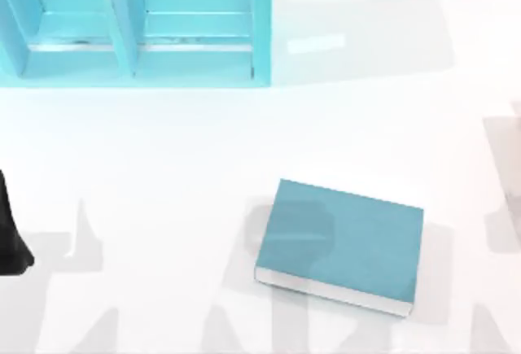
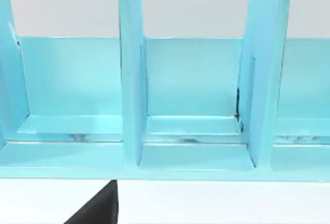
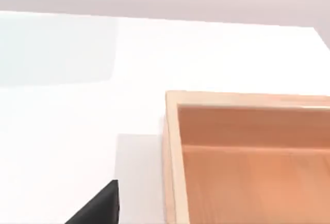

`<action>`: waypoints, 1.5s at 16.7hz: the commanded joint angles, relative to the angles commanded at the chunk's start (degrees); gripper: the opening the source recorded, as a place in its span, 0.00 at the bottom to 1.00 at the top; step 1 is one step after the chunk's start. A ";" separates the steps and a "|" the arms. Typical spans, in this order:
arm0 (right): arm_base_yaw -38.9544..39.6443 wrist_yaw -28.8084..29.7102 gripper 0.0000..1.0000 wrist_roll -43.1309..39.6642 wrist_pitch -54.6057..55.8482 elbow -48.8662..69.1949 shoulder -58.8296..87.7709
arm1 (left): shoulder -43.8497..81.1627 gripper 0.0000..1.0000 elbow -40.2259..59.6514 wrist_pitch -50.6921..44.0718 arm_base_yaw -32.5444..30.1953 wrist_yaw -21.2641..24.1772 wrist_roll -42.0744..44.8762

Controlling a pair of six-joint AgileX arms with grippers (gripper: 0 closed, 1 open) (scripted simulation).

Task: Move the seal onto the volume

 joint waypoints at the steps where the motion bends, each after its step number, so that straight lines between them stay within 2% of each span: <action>1: -1.13 -0.01 1.00 -1.10 -3.37 4.35 5.18 | 0.00 1.00 0.00 0.00 0.00 0.00 0.00; 9: -10.78 -0.01 1.00 -10.41 -32.13 41.56 52.29 | 0.00 1.00 0.00 0.00 0.00 0.00 0.00; 14: -15.83 0.04 1.00 -15.19 -46.96 60.37 74.75 | 0.00 1.00 0.00 0.00 0.00 0.00 0.00; 19: -18.67 0.08 1.00 -17.85 -55.25 70.93 87.07 | 0.00 1.00 0.00 0.00 0.00 0.00 0.00; 25: -18.62 0.09 1.00 -18.03 -55.83 71.73 88.01 | 0.00 1.00 0.00 0.00 0.00 0.00 0.00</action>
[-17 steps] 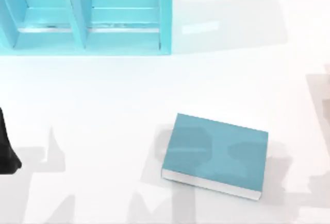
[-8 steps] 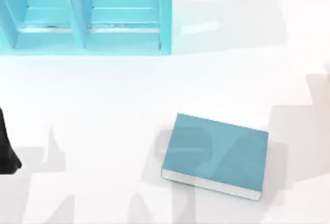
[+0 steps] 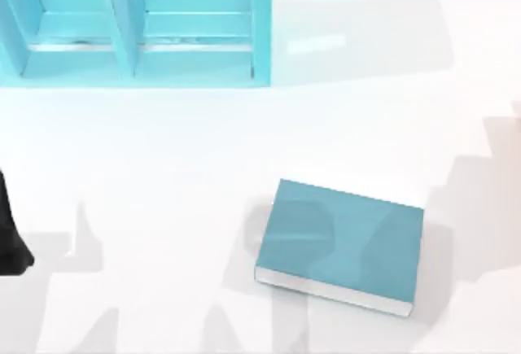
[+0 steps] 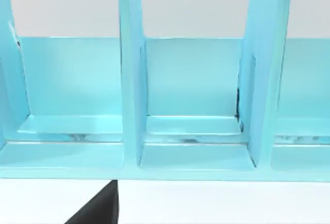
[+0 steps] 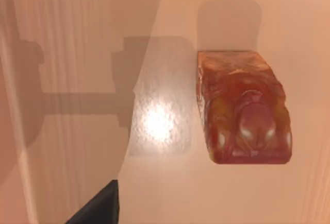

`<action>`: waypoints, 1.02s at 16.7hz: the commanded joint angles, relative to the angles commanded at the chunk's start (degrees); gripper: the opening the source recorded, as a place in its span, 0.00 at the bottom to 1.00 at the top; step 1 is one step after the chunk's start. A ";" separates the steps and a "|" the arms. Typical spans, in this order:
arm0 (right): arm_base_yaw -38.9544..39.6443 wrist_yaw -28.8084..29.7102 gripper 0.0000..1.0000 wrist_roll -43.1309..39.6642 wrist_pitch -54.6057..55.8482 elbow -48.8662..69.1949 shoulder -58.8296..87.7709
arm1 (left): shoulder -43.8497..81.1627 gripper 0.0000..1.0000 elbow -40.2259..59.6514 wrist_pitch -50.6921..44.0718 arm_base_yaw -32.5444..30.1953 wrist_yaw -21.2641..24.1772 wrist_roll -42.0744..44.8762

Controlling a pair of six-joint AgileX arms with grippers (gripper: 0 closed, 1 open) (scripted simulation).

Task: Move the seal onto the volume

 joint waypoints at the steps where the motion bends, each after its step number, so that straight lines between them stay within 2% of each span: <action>1: 0.01 0.00 1.00 0.04 0.00 -0.05 0.00 | 0.00 1.00 0.00 0.00 0.00 0.00 0.00; 5: -0.03 -0.01 1.00 0.23 3.28 -2.70 0.90 | 0.00 1.00 0.00 0.00 0.00 0.00 0.00; 13: -0.21 0.00 1.00 0.06 19.54 -14.49 5.05 | 0.00 1.00 0.00 0.00 0.00 0.00 0.00; 17: -0.12 0.02 1.00 0.20 21.05 -15.38 5.79 | 0.00 1.00 0.00 0.00 0.00 0.00 0.00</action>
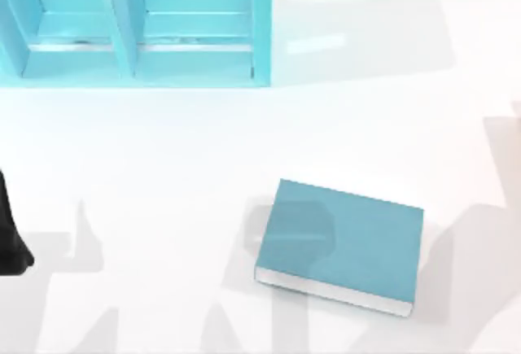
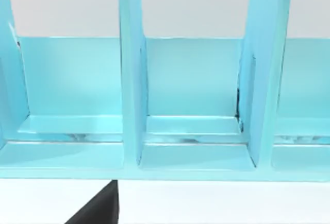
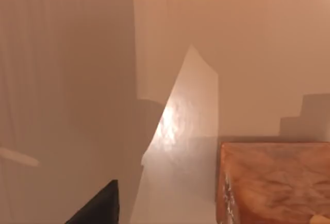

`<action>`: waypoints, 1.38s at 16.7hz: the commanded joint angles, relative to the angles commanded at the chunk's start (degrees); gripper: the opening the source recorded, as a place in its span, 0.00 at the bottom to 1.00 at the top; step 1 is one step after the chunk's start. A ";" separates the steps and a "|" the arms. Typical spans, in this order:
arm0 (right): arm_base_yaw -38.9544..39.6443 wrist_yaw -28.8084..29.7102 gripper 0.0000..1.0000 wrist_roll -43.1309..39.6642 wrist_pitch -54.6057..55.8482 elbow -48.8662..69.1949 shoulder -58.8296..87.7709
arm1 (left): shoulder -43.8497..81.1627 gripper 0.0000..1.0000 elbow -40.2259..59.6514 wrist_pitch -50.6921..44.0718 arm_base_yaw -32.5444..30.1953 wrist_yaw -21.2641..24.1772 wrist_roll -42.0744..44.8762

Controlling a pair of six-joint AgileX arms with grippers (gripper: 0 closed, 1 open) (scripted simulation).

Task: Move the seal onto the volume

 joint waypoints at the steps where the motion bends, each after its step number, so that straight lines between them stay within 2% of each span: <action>1: 0.00 0.00 1.00 0.00 0.00 0.00 0.00 | 0.00 1.00 0.00 0.00 0.00 0.00 0.00; 2: 0.00 0.00 1.00 0.00 0.00 0.00 0.00 | 0.00 1.00 0.00 0.00 0.00 0.00 0.00; 15: 0.00 0.00 0.02 0.00 0.00 0.00 0.00 | 0.00 1.00 0.00 0.00 0.00 0.00 0.00; 23: 0.00 0.00 0.00 0.00 0.00 0.00 0.00 | 0.00 1.00 0.00 0.00 0.00 0.00 0.00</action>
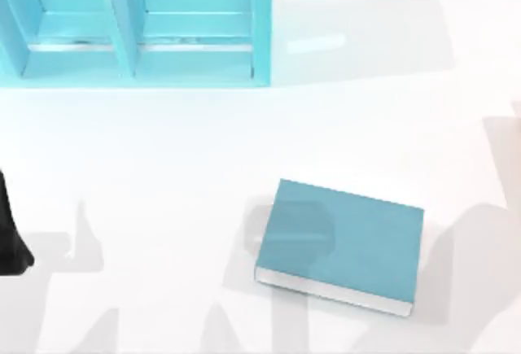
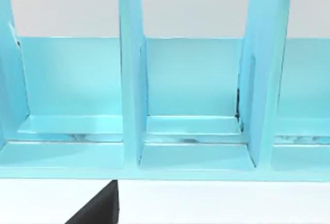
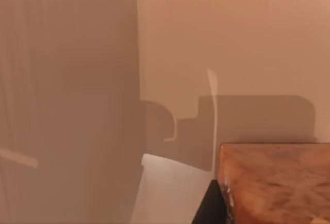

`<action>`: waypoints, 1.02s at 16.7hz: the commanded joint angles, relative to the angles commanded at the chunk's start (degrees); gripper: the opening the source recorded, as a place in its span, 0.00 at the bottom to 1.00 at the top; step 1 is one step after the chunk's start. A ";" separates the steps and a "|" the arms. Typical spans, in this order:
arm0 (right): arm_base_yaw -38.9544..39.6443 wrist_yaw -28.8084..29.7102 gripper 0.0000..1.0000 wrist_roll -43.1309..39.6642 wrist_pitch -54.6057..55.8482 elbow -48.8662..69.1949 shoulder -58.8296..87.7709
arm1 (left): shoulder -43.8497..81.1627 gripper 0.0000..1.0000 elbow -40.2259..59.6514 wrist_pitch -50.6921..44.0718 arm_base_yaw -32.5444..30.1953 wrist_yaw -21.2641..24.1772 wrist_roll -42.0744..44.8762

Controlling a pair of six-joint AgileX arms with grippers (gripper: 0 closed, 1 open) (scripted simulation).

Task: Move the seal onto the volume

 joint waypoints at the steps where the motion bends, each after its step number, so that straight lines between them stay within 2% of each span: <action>1: 0.01 0.01 0.00 0.05 -0.01 0.03 -0.09 | 0.00 1.00 0.00 0.00 0.00 0.00 0.00; 5: 0.78 -0.53 0.00 2.25 -2.84 3.13 -2.04 | 0.00 1.00 0.00 0.00 0.00 0.00 0.00; 10: 2.04 -5.52 0.00 5.06 -10.49 14.23 -8.74 | 0.00 1.00 0.00 0.00 0.00 0.00 0.00; 13: 7.04 -6.07 0.00 9.91 -17.23 19.23 -11.91 | 0.00 1.00 0.00 0.00 0.00 0.00 0.00; 17: 16.92 -2.35 0.00 18.21 -25.63 19.68 -12.31 | 0.00 1.00 0.00 0.00 0.00 0.00 0.00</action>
